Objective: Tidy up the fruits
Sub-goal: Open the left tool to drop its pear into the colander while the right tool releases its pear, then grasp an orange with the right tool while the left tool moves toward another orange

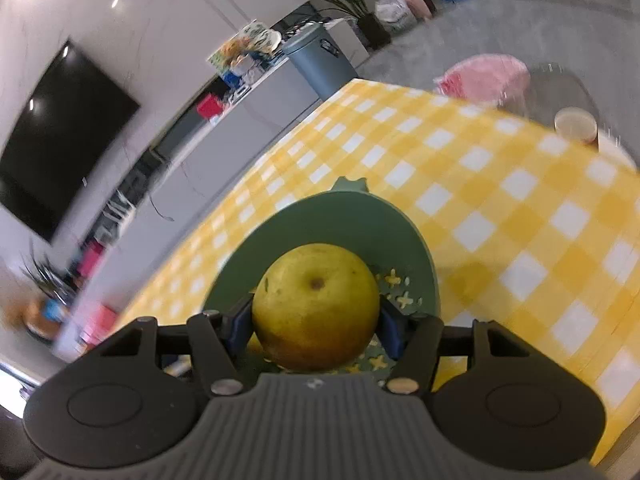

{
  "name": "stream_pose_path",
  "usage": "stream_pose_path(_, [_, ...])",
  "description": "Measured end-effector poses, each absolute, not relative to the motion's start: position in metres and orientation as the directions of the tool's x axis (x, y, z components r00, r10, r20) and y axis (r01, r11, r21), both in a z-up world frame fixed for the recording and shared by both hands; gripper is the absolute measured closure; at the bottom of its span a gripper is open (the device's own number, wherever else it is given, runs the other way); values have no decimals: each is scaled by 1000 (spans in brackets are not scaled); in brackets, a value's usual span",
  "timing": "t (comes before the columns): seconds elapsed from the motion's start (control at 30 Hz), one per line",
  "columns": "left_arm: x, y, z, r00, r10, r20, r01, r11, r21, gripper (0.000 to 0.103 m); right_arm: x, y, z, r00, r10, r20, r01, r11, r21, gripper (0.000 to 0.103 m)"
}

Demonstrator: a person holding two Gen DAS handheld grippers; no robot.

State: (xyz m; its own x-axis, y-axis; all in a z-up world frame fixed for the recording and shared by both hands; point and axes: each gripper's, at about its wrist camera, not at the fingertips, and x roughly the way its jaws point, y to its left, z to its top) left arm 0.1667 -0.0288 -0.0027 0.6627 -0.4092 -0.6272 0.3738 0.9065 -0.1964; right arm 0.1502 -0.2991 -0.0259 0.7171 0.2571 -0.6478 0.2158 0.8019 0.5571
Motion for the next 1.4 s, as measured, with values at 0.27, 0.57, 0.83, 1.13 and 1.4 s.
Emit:
stream_pose_path(0.27, [142,50,-10,732,-401,-550,180,894,-411,15,162,-258,-25,697,137,-704,131,941,313,44])
stream_pose_path(0.57, [125,90,-35,692,-391,-607,89,881,-465,15,171,-211,-50,609,-79,-789,29,997,-77,44])
stream_pose_path(0.83, [120,106,-43,669,-420,-613,71,858,-509,15,171,-207,-52,606,-83,-791,-14,993,-114,27])
stream_pose_path(1.13, [116,105,-42,665,-361,-654,40,891,-452,15,157,-265,-26,703,146,-696,130,936,327,20])
stream_pose_path(1.4, [99,99,-26,681,-288,-674,23,927,-373,15,133,-311,-21,791,216,-573,251,739,625,19])
